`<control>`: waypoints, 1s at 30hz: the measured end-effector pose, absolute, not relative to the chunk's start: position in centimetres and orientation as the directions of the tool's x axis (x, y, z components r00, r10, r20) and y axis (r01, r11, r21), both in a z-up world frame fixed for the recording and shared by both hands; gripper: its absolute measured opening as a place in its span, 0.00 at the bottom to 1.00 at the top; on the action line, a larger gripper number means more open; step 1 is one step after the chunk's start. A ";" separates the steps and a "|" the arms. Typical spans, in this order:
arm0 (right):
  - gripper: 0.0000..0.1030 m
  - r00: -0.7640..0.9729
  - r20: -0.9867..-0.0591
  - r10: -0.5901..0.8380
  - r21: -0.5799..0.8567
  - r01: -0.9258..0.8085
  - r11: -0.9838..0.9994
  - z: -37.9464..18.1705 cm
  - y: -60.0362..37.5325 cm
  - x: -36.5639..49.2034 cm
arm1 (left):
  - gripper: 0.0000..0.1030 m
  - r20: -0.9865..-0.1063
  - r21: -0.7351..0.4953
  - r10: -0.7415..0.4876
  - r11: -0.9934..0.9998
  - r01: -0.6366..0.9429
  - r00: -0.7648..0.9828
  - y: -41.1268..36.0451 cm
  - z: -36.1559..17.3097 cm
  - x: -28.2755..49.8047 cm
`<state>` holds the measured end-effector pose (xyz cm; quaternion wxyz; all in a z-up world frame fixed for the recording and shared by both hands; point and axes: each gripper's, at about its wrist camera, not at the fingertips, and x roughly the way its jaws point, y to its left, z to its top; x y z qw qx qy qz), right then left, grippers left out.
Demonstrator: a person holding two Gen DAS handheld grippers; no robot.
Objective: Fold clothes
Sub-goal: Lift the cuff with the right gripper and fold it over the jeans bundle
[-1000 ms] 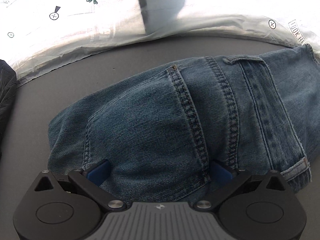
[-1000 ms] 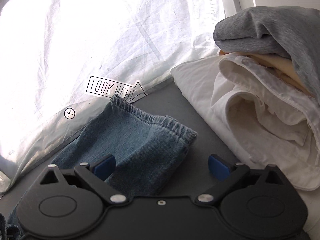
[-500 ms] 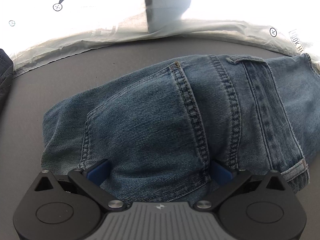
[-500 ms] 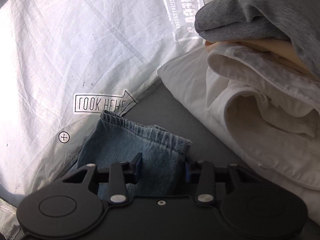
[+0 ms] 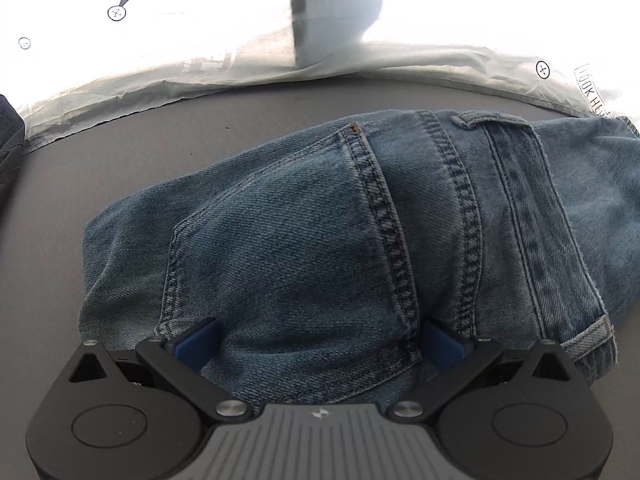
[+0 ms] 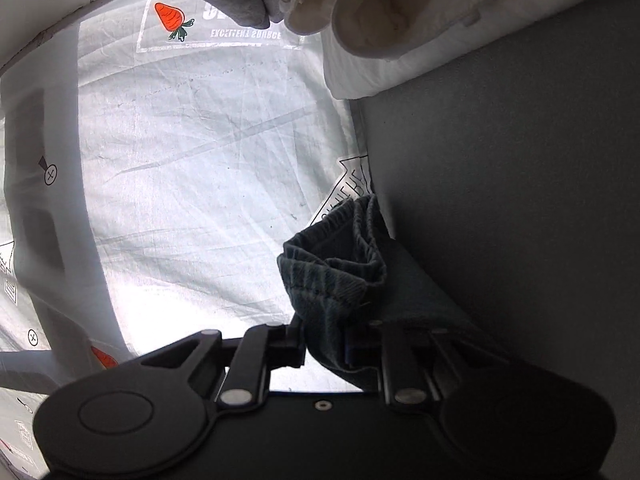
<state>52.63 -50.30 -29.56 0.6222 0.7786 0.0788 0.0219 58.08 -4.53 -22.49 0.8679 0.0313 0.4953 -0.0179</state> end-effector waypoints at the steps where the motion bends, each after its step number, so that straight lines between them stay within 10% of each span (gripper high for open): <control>1: 0.17 0.985 -0.054 0.163 0.971 0.090 -0.224 -29.3 -49.5 52.6 | 1.00 -0.860 0.031 -0.005 0.998 0.061 0.511 -4.5 -22.5 58.0; 15: 0.17 0.896 -0.011 0.445 0.982 0.094 -0.166 -23.9 -36.1 52.1 | 1.00 -0.840 0.124 0.079 0.991 0.049 0.537 -0.9 -18.2 52.9; 30: 0.17 0.566 -0.185 0.804 0.981 0.161 0.112 -22.4 -19.5 54.6 | 1.00 -0.864 -0.024 0.073 0.982 -0.187 0.497 7.5 -19.2 46.6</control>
